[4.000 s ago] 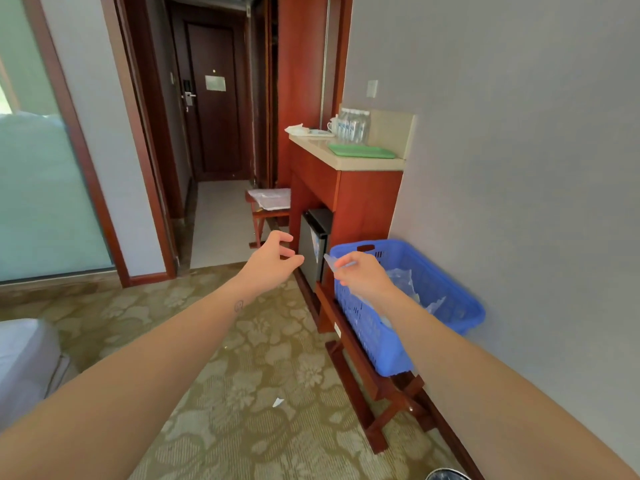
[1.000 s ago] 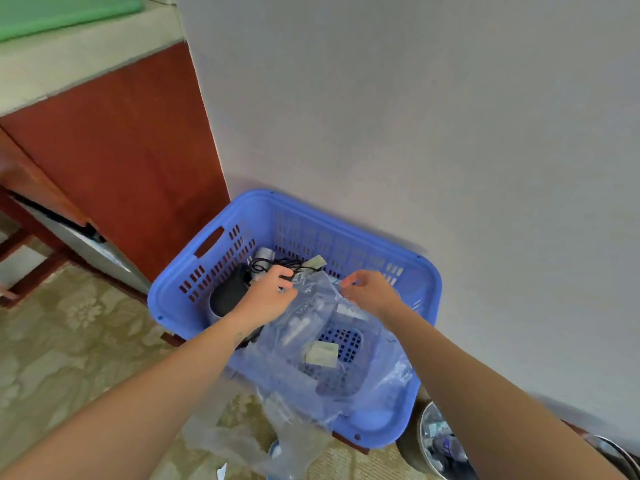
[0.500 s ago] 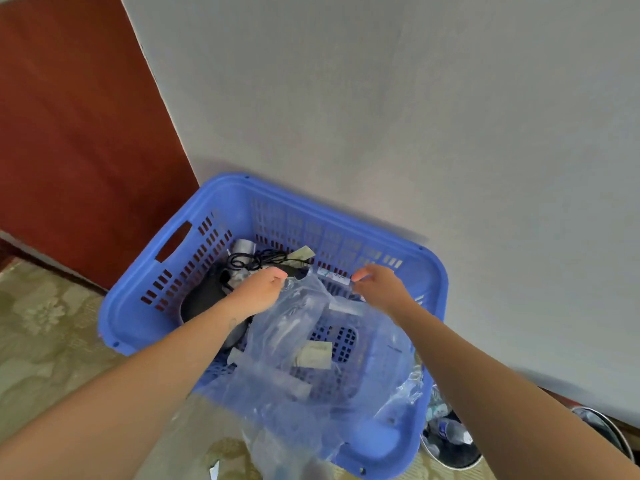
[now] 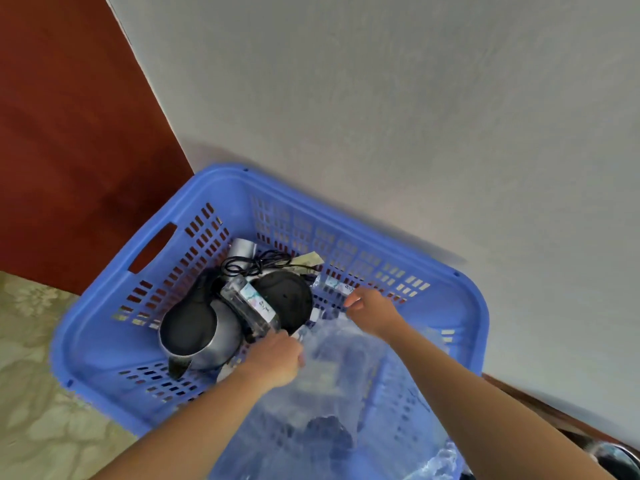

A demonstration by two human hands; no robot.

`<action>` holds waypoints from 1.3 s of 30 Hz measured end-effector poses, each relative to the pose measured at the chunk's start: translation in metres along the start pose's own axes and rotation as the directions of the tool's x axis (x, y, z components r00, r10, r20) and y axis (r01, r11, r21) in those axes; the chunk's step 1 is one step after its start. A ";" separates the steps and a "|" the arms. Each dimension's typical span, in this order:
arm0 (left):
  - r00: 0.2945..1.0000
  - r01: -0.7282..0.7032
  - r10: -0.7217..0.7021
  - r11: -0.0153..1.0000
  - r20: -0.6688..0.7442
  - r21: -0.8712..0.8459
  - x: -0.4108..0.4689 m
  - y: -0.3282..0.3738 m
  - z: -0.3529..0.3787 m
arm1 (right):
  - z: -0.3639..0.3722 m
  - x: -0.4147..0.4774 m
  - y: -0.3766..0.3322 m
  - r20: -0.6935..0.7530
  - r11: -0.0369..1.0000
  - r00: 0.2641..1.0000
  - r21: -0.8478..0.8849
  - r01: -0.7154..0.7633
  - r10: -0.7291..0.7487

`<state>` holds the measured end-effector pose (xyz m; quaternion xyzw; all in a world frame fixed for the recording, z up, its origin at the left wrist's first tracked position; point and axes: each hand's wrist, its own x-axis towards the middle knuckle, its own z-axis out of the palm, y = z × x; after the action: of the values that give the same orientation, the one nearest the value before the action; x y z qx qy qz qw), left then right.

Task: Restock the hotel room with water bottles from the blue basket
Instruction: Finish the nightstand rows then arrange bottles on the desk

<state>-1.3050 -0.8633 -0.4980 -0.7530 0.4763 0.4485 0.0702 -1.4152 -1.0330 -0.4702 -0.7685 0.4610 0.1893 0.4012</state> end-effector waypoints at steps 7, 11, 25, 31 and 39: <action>0.984 0.161 -0.173 0.969 -0.052 -0.188 0.035 -0.020 0.033 | 0.030 0.051 0.012 0.082 0.987 0.996 -0.159 -0.005 0.018; 0.964 0.239 -0.226 0.967 -0.139 0.088 0.060 -0.030 0.046 | 0.045 0.075 0.022 0.114 0.967 0.993 -0.253 -0.004 0.034; 0.957 0.279 -0.281 0.959 -0.067 -0.038 0.086 -0.027 0.098 | 0.092 0.104 0.041 0.207 0.819 0.964 -0.573 -0.017 0.165; 0.963 0.264 -0.270 0.936 0.007 -0.234 0.080 -0.035 0.101 | 0.107 0.109 0.058 0.220 0.819 0.936 -0.563 -0.108 0.274; 0.973 0.147 -0.197 0.929 -0.118 -0.339 0.064 -0.063 0.070 | 0.105 0.106 0.061 0.350 0.882 0.885 -0.454 -0.127 0.308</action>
<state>-1.2895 -0.8338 -0.6071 -0.8245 0.3311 0.4558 -0.0526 -1.4065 -1.0249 -0.6309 -0.7207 0.3996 0.4863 0.2907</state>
